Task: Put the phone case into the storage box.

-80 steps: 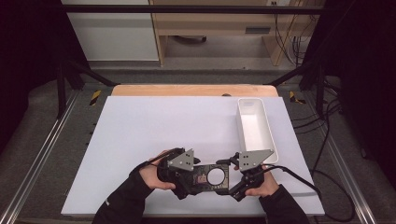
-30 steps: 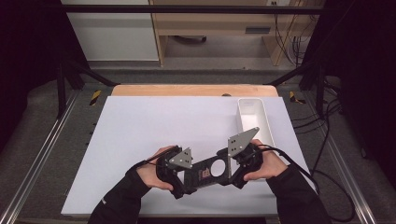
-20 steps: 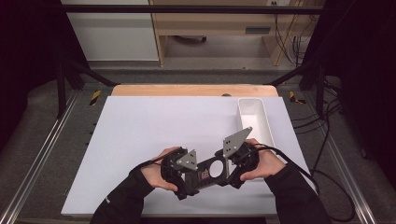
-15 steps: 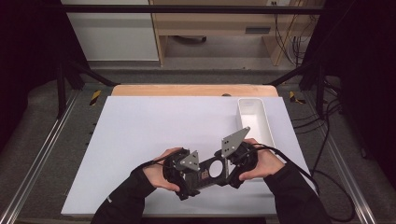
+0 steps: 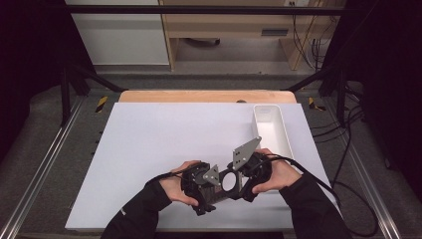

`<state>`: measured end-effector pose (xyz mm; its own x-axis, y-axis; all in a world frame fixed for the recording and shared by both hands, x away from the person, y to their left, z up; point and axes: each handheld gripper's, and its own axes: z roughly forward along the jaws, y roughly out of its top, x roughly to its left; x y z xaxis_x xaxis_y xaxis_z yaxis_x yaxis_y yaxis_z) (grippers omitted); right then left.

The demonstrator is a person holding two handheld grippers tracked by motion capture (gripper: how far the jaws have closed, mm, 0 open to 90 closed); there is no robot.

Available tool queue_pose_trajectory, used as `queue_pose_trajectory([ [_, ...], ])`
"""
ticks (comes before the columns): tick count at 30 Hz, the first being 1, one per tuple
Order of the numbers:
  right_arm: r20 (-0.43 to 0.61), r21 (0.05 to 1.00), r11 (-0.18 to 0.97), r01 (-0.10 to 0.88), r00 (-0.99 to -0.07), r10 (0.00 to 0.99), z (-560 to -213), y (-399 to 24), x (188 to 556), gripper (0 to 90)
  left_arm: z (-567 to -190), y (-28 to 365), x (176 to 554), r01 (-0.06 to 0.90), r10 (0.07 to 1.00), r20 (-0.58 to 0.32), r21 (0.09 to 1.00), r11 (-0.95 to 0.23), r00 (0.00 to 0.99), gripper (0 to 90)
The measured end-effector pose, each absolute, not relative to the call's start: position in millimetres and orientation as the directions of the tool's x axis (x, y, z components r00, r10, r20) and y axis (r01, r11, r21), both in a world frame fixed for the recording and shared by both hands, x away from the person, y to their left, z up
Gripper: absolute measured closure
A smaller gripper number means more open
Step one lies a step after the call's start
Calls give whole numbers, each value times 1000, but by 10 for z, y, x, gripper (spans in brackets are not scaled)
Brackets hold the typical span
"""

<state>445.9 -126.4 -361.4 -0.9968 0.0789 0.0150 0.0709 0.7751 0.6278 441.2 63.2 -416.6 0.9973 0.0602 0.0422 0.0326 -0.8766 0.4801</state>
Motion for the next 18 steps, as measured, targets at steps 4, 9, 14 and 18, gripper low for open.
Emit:
queue_pose_trajectory([
  [4, 17, 625, 777, 72, -997, 79, -3618, -1259, 4458, 125, -4175, 610, 4409, 30, 54, 38, 467, -883, 998, 21],
  [9, 15, 623, 780, 69, -997, 76, -3618, -1256, 4455, 125, -4183, 580, 4413, 30, 52, 35, 456, -890, 998, 32],
  [14, 11, 619, 783, 62, -997, 70, -3608, -1255, 4452, 125, -4190, 552, 4415, 27, 45, 30, 440, -898, 999, 45],
  [18, 9, 611, 789, 60, -998, 68, -3608, -1247, 4443, 125, -4187, 536, 4414, 14, 31, 34, 428, -904, 999, 57],
])
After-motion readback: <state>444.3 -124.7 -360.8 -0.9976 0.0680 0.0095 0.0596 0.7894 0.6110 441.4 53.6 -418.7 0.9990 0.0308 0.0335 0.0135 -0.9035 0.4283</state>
